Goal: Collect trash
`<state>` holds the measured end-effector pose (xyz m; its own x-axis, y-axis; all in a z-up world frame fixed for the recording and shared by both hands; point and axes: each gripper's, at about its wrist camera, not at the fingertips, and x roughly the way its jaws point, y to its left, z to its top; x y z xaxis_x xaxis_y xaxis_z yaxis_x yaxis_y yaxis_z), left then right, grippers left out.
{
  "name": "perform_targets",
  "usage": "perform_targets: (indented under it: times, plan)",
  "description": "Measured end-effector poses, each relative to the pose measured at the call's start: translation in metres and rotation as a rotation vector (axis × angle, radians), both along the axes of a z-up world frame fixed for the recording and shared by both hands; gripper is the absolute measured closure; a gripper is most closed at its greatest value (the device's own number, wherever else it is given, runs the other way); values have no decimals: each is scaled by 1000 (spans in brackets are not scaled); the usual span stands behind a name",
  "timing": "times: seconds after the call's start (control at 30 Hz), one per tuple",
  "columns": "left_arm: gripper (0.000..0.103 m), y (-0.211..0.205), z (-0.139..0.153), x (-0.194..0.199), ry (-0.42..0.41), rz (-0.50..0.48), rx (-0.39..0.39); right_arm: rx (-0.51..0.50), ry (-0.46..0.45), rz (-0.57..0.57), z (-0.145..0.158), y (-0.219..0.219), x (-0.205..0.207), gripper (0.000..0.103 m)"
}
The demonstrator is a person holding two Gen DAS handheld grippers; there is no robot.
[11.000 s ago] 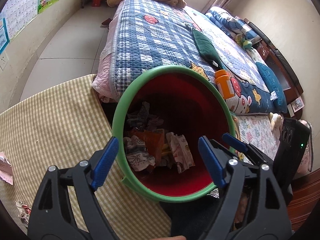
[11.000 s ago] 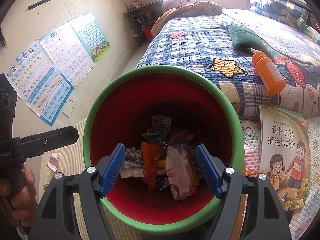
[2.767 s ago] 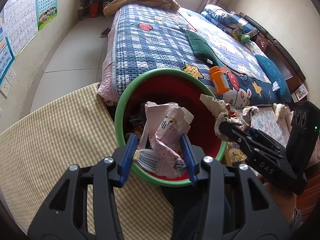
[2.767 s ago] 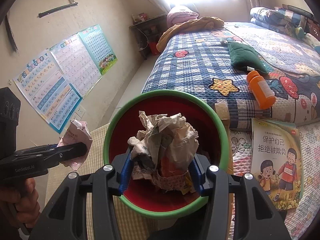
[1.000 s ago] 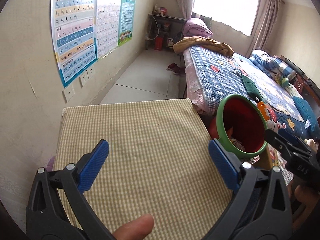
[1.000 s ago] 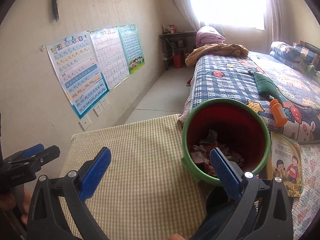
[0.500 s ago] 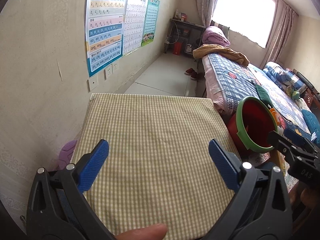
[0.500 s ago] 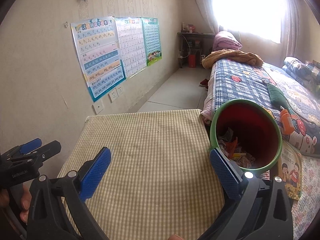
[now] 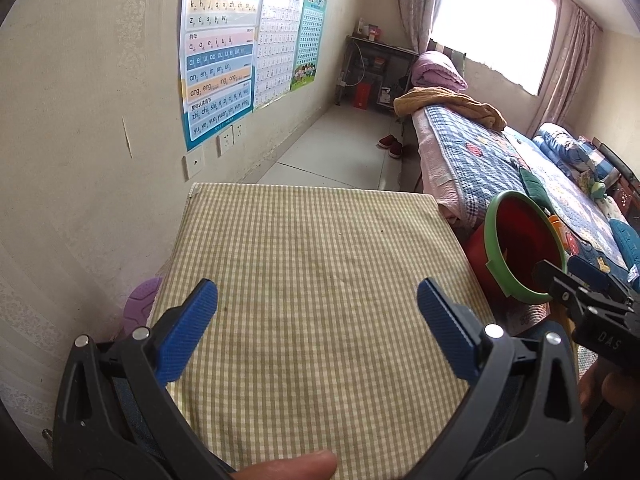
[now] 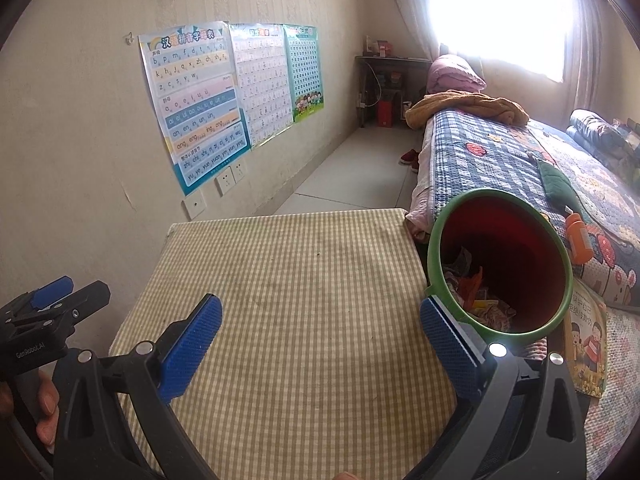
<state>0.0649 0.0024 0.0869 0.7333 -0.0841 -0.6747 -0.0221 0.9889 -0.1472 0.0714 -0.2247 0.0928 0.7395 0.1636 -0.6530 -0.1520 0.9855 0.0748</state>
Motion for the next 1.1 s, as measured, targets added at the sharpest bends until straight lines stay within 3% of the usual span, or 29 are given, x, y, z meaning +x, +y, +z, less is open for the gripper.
perform_targets:
  times: [0.43,1.1]
  plan:
    - [5,1,-2,8,15,18,38,9,20,20,-12,10,12,7]
    - [5,-2,-1,22,23,7,32,-11,24,24,-14,9,20,7]
